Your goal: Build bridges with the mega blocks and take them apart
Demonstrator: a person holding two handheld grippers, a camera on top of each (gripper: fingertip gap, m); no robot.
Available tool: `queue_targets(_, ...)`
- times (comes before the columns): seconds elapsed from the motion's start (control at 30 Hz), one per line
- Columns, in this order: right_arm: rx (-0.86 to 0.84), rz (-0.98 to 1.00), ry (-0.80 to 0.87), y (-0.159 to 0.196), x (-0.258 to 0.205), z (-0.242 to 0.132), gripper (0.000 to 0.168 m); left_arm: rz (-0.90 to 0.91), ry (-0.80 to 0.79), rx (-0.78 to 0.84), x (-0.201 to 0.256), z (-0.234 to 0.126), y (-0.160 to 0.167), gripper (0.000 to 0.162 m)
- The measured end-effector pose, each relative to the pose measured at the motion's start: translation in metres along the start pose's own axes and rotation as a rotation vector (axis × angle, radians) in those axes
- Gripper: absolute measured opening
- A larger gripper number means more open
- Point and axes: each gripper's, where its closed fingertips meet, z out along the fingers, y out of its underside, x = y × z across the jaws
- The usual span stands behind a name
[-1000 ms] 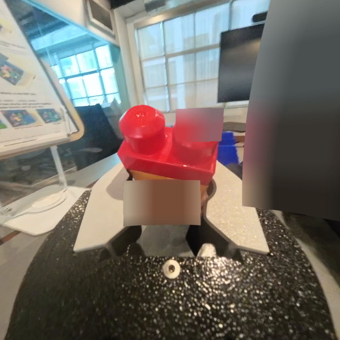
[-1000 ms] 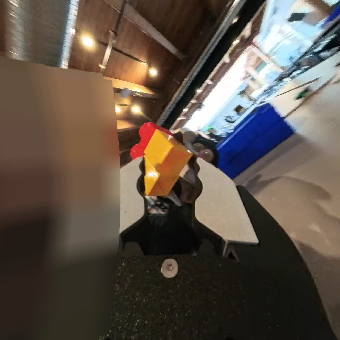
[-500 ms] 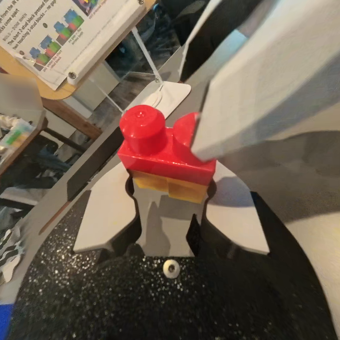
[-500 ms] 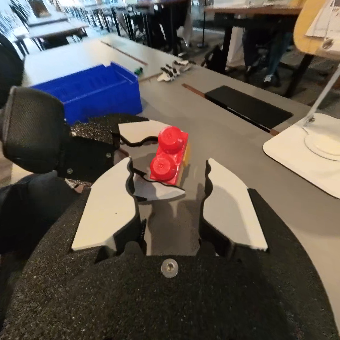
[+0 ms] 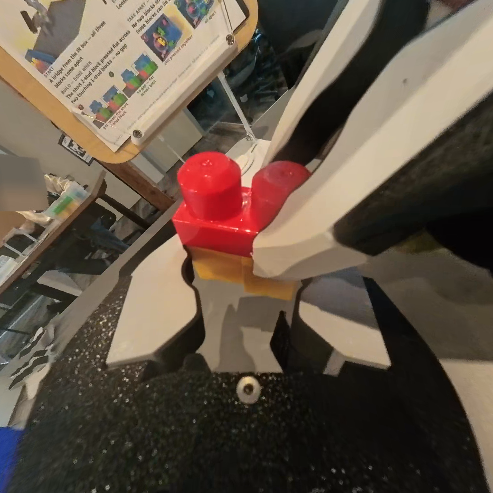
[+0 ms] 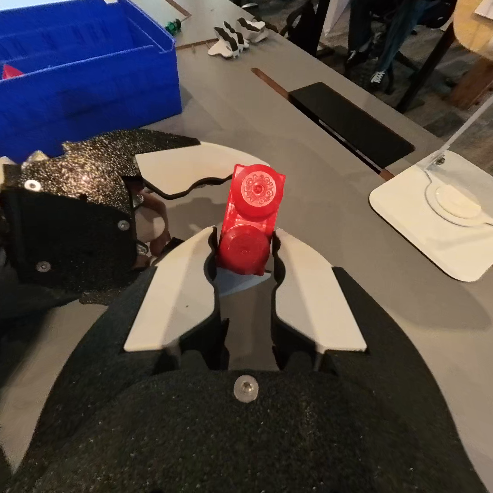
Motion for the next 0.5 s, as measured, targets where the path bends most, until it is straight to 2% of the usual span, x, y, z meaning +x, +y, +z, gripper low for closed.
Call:
queue_targets(0.17,-0.001,-0.017,-0.003,0.001,0.005,-0.002,0.037,-0.075,0.091,0.062,0.006,-0.003,-0.006,0.079)
queue_targets(0.33,-0.021,-0.101,-0.121,0.009,0.005,-0.008,0.037,-0.119,0.222,0.119,0.008,-0.015,-0.011,0.100)
queue_targets(0.5,-0.016,-0.244,-0.340,0.020,-0.009,-0.022,0.037,-0.206,0.552,0.171,0.033,-0.034,-0.012,0.097)
